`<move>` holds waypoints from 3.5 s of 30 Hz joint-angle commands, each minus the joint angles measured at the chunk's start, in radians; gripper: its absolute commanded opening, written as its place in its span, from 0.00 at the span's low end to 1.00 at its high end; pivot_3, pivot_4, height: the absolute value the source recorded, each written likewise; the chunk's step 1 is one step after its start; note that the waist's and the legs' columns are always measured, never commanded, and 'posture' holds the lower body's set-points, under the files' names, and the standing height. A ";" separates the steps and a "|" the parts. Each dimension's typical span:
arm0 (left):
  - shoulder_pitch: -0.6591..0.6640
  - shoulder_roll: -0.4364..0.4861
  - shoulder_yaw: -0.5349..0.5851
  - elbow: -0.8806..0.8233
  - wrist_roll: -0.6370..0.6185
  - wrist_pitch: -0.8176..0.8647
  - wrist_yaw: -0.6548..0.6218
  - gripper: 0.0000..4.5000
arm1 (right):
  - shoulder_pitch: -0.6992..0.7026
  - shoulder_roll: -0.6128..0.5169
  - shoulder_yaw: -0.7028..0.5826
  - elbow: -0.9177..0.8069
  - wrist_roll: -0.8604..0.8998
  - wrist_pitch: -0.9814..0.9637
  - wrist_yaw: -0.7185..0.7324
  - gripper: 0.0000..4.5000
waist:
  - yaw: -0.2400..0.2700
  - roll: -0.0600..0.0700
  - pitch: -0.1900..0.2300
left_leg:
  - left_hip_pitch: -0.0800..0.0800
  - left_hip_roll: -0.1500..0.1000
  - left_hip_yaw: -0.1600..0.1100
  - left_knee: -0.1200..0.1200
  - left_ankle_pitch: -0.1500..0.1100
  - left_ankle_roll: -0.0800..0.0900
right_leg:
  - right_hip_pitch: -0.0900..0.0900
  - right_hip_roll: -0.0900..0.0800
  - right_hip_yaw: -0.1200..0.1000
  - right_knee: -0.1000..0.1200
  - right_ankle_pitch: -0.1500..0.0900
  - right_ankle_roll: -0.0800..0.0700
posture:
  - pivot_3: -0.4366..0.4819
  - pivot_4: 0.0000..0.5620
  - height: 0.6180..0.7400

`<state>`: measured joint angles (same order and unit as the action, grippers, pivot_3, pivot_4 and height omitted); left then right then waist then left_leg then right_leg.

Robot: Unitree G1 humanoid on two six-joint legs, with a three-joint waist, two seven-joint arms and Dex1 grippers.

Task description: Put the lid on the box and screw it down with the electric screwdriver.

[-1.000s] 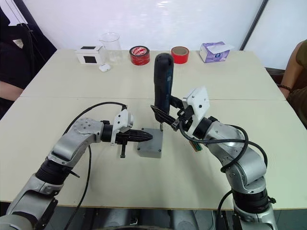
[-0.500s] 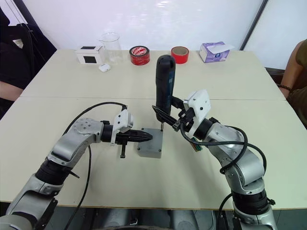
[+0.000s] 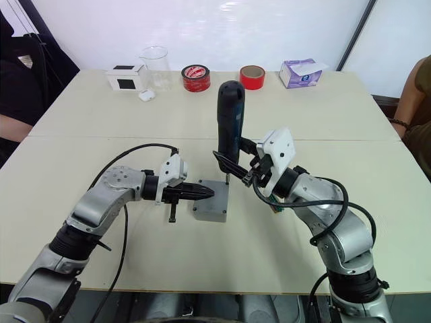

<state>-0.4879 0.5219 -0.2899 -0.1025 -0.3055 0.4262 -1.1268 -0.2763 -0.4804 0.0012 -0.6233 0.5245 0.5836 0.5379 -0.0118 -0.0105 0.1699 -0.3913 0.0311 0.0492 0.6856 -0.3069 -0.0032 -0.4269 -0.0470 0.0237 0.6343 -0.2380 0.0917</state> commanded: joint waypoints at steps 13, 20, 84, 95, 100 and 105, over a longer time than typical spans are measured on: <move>0.012 0.013 -0.010 0.014 0.016 0.007 0.000 0.00 | -0.037 -0.005 0.024 0.013 0.044 0.102 -0.015 0.40 | 0.000 -0.001 -0.001 | 0.000 0.000 0.000 0.000 0.000 0.000 | 0.000 0.000 0.000 0.000 0.000 0.000 | 0.48 0.27 1.00; 0.016 0.013 -0.010 0.010 0.017 0.006 0.004 0.00 | -0.039 0.020 0.039 0.052 -0.008 0.010 -0.019 0.40 | -0.001 -0.002 -0.003 | 0.001 0.000 0.000 0.000 0.000 0.000 | 0.001 0.000 0.000 0.000 0.000 0.000 | 0.48 0.27 1.00; 0.015 0.018 -0.019 -0.021 0.028 0.001 0.001 0.00 | -0.195 0.023 -0.111 -0.026 0.156 0.127 -0.103 0.40 | 0.000 -0.006 -0.013 | 0.011 0.003 0.000 -0.004 -0.002 0.003 | 0.012 -0.004 -0.001 -0.005 -0.006 -0.009 | 0.48 0.27 1.00; -0.032 0.050 0.054 -0.137 -0.060 0.048 -0.020 0.00 | -0.336 -0.283 -0.373 0.029 0.549 0.600 -0.295 0.40 | 0.000 -0.004 -0.007 | -0.003 0.002 0.000 -0.003 -0.003 0.005 | -0.001 -0.005 -0.001 -0.005 -0.005 -0.008 | 0.48 0.27 1.00; -0.059 0.072 0.103 -0.173 -0.119 0.069 -0.038 0.00 | -0.434 -0.448 -0.363 0.175 0.623 0.861 -0.339 0.40 | -0.004 -0.002 0.000 | -0.003 0.001 0.001 -0.003 -0.003 0.005 | -0.002 -0.006 0.000 -0.005 -0.005 -0.008 | 0.48 0.27 1.00; -0.081 0.094 0.156 -0.209 -0.180 0.093 -0.045 0.00 | -0.479 -0.564 -0.251 0.316 0.569 1.014 -0.323 0.40 | -0.002 -0.002 0.002 | -0.004 0.001 0.001 -0.004 -0.003 0.005 | -0.003 -0.003 0.000 -0.005 -0.005 -0.008 | 0.48 0.27 1.00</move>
<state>-0.5455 0.5996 -0.1773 -0.2639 -0.4507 0.5172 -1.1653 -0.7239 -1.0077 -0.2679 -0.3535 1.1020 1.5505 0.2073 -0.0138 -0.0126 0.1716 -0.3963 0.0324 0.0498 0.6821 -0.3100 0.0017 -0.4307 -0.0499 0.0235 0.6290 -0.2436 0.0832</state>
